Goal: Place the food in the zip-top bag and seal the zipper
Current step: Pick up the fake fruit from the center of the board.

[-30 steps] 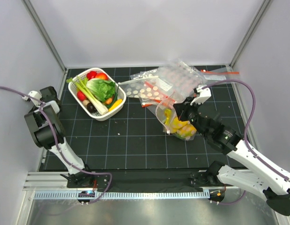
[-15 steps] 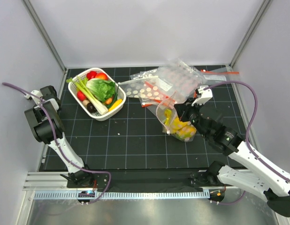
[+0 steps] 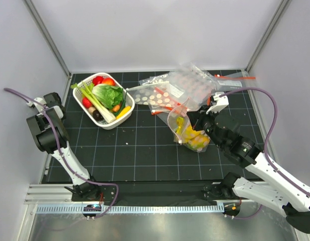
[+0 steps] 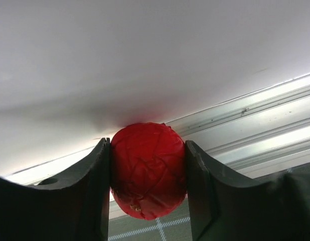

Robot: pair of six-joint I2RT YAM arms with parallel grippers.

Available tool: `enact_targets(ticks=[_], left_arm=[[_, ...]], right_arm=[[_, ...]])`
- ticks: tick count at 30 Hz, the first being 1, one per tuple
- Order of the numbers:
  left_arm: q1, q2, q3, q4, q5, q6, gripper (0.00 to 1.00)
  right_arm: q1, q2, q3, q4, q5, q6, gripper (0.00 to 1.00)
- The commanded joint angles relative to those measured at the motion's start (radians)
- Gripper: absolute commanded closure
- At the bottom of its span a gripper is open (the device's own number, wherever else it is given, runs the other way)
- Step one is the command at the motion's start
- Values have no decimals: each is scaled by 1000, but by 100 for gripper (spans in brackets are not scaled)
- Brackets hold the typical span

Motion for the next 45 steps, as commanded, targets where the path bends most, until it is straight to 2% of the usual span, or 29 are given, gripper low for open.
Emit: enact_targets(ticks=[1,2,4,6,9,14,17,21,23,27,28,31,34,35,38,43,45], left_arm=[[21,-68,-44,-27,-142,-71,90],[-5,-137,-67,5,-182,-81,87],[-37,-199,-172,82,-254,-65,87],[-84,-258,-241,206,-328,-46,90],[-123,-262,-246,242,-382,-8,100],[-187,-253,-207,219,-446,-8,100],[-265,-253,-105,90,-503,-38,100],[-368,-251,-16,10,-632,1,100],[-414,-256,35,-52,-635,20,100],[-480,-274,174,-289,-626,-113,100],[-541,-285,198,-341,-618,-126,100],[-617,-343,238,-385,-535,-173,100],[-683,-424,203,-421,-365,-262,100],[-697,-453,187,-424,-225,-284,100],[-762,-574,95,-413,-69,-357,100],[-894,-787,-99,-218,233,-381,100],[-965,-823,-138,-154,341,-376,100]], right_arm=[[-3,-13,5,66,12,-3,99],[-3,-14,7,66,11,-2,99],[-3,-17,5,67,12,-3,99],[-3,-17,5,67,15,-5,99],[-3,-17,5,67,17,-5,99],[-3,-13,11,67,-11,4,99],[-3,-16,7,69,-5,3,99],[-3,-9,7,75,-6,1,99],[-3,-6,4,78,-17,1,99],[-3,12,11,72,-6,0,99],[-3,10,10,70,0,-2,99],[-1,7,4,75,15,-12,99],[-3,18,4,79,11,-17,99],[-3,21,5,78,11,-19,99],[-1,30,10,67,15,-23,99],[-3,64,27,60,6,-19,99],[-3,93,42,47,3,-17,99]])
